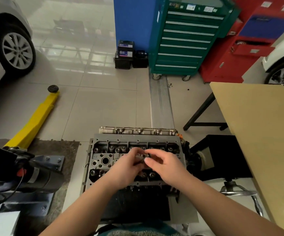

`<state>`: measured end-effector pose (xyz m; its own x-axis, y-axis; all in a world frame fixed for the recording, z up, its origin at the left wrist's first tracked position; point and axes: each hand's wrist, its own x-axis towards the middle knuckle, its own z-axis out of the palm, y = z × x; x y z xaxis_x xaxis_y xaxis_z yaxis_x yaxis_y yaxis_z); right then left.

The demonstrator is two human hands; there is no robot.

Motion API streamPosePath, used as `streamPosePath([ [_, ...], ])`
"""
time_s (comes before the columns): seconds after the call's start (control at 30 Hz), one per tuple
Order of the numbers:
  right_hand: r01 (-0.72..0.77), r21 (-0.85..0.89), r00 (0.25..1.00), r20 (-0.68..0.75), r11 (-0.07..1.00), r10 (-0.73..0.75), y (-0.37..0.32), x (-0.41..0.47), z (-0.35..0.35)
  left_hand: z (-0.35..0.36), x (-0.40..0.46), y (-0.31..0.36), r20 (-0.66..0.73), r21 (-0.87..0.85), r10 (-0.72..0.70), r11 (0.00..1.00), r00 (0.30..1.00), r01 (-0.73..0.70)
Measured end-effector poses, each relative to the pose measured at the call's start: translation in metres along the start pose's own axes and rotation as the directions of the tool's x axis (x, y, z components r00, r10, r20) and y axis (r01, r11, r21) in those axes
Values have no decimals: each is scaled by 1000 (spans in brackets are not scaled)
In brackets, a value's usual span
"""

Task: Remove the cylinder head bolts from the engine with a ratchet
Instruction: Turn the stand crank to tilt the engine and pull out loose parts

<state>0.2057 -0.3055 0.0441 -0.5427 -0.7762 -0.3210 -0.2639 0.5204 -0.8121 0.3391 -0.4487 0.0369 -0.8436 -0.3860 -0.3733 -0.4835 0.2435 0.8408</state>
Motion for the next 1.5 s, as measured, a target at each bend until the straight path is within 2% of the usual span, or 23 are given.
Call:
streamPosePath([
  [0.03,20,-29,1000,-4,999,-20,-2,-1,-5,4,3,5,15,56,34,998,999,-35],
  [0.13,51,30,994,-103,998,-48,0,-8,-22,12,9,14,44,41,113,993,993,-115],
  [0.2,54,64,981,-192,996,-41,7,-15,-34,13,15,6,10,232,190,955,982,-187],
  [0.23,38,99,973,-231,994,-14,13,-19,-41,11,18,-2,-22,370,200,912,980,-178],
  [0.3,-6,158,960,-274,987,50,26,-28,-50,6,23,-19,-94,543,107,839,990,-40],
  [0.37,-39,130,960,-272,991,73,38,-39,-53,5,26,-36,-127,588,19,807,992,60],
  [0.43,-61,69,967,-241,996,76,48,-47,-50,8,27,-50,-124,626,19,777,992,64],
  [0.63,-52,-149,979,-202,987,21,58,-54,-37,9,29,-67,-92,653,39,757,995,31],
  [0.9,69,-353,982,-140,933,-126,46,-46,-14,11,30,-70,-77,683,29,730,997,32],
  [1.07,181,-531,971,-36,828,-235,35,-43,-9,10,30,-73,-64,690,24,724,998,27],
  [1.3,118,-546,984,-49,829,-173,44,-55,-11,11,30,-74,-60,712,14,702,998,33],
  [1.43,105,-650,966,-113,753,-232,38,-38,-1,12,29,-71,-66,708,2,705,998,45],
  [1.5,62,-644,979,-108,762,-171,45,-32,5,11,29,-67,-52,706,-23,706,998,53],
])
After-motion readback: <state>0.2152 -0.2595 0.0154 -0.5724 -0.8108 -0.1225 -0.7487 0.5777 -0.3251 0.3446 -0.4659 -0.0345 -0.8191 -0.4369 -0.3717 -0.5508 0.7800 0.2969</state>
